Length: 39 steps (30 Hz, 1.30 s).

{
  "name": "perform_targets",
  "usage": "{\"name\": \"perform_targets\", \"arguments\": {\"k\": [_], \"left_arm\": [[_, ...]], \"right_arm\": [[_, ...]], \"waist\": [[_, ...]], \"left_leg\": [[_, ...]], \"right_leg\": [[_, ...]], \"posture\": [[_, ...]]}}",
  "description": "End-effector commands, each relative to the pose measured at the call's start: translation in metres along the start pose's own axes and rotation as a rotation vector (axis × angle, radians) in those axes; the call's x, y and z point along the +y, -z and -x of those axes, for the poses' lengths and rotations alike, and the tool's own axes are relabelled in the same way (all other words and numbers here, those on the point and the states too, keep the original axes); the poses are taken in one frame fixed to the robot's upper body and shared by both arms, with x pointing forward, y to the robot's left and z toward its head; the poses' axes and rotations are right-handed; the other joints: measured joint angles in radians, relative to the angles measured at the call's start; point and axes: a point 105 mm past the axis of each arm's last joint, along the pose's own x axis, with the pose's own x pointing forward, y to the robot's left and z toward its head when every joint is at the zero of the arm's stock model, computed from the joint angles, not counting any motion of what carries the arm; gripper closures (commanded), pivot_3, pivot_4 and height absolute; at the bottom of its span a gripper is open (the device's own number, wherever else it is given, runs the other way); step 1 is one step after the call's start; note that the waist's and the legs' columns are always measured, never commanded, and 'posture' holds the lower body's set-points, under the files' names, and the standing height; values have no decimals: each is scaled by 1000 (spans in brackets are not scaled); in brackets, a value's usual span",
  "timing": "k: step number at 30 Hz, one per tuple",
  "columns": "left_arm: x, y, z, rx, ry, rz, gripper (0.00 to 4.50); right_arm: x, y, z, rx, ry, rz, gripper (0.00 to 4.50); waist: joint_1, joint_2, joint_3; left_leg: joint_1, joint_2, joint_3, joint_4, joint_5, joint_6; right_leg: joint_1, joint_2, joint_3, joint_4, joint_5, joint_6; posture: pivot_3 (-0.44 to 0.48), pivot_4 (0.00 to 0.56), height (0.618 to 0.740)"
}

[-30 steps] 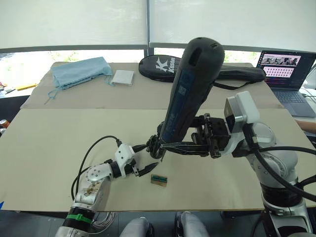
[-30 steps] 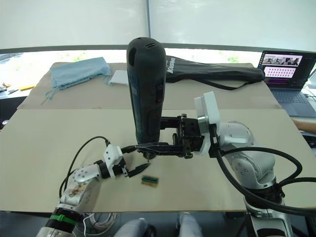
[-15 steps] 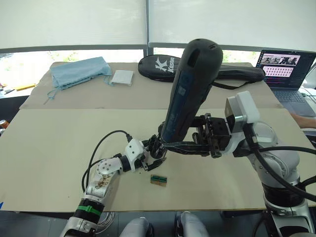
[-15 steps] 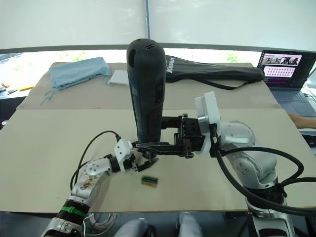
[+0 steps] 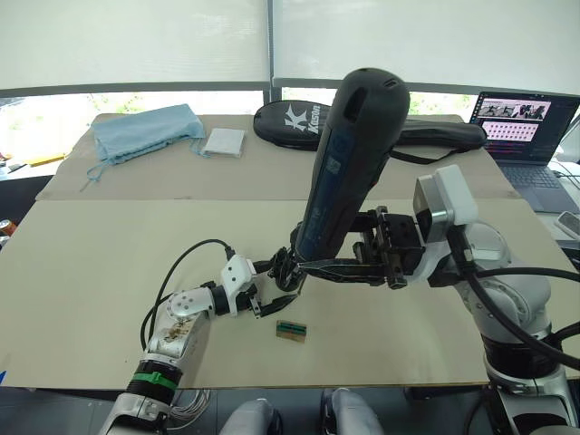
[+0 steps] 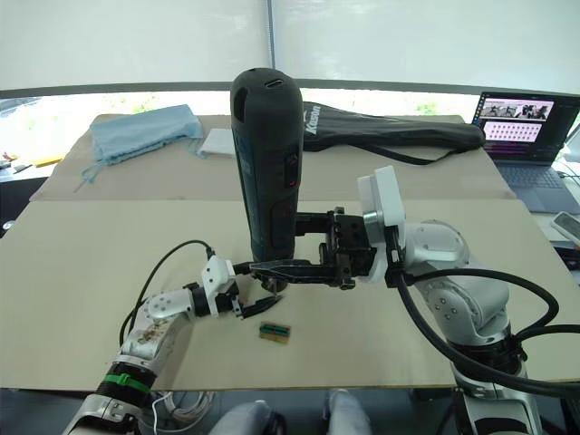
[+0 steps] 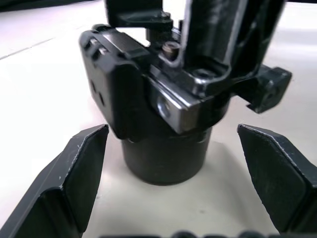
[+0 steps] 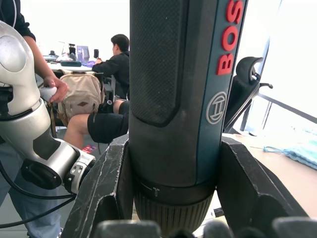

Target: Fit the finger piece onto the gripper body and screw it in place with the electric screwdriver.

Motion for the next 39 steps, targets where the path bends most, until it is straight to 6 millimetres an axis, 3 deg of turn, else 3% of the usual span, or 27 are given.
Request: {"name": "perform_targets", "arguments": {"k": [1, 12, 15, 18, 29, 39], "left_arm": [[3, -7, -4, -31, 9, -30, 112], [6, 5, -8, -17, 13, -39, 112], [3, 7, -8, -13, 32, -35, 856], [1, 9, -11, -10, 45, -30, 2232], [0, 12, -16, 2, 52, -19, 2229], [-2, 12, -17, 9, 51, -7, 2229]], "right_arm": [[2, -15, -1, -25, -12, 58, 2593], [1, -15, -1, -21, -7, 60, 2593], [1, -15, -1, -19, -8, 60, 2593], [0, -15, 0, -18, -9, 61, 2593], [-4, -26, -9, -57, -34, 51, 2593], [-26, -34, -32, -76, -27, 102, 2593]], "waist": [[0, 0, 0], [1, 0, 0], [1, 0, 0], [2, 0, 0], [9, 0, 0], [10, 0, -1]], "left_leg": [[0, 0, 0, 0, 0, 0], [0, 0, 0, 0, 0, 0], [0, 0, 0, 0, 0, 0], [0, 0, 0, 0, 0, 0], [0, 0, 0, 1, 0, 0], [0, -1, 0, 1, 0, 1]], "right_leg": [[0, 0, 0, 0, 0, 0], [0, 0, 0, 0, 0, 0], [0, 0, 0, 0, 0, 0], [0, 0, 0, 0, 0, 0], [1, -1, 0, 0, 0, 0], [1, -1, 0, 1, 1, 1]], "posture": [[0, 150, 740], [0, 150, 740], [0, 150, 740], [0, 150, 740], [0, 150, 740], [0, 150, 740]]}}
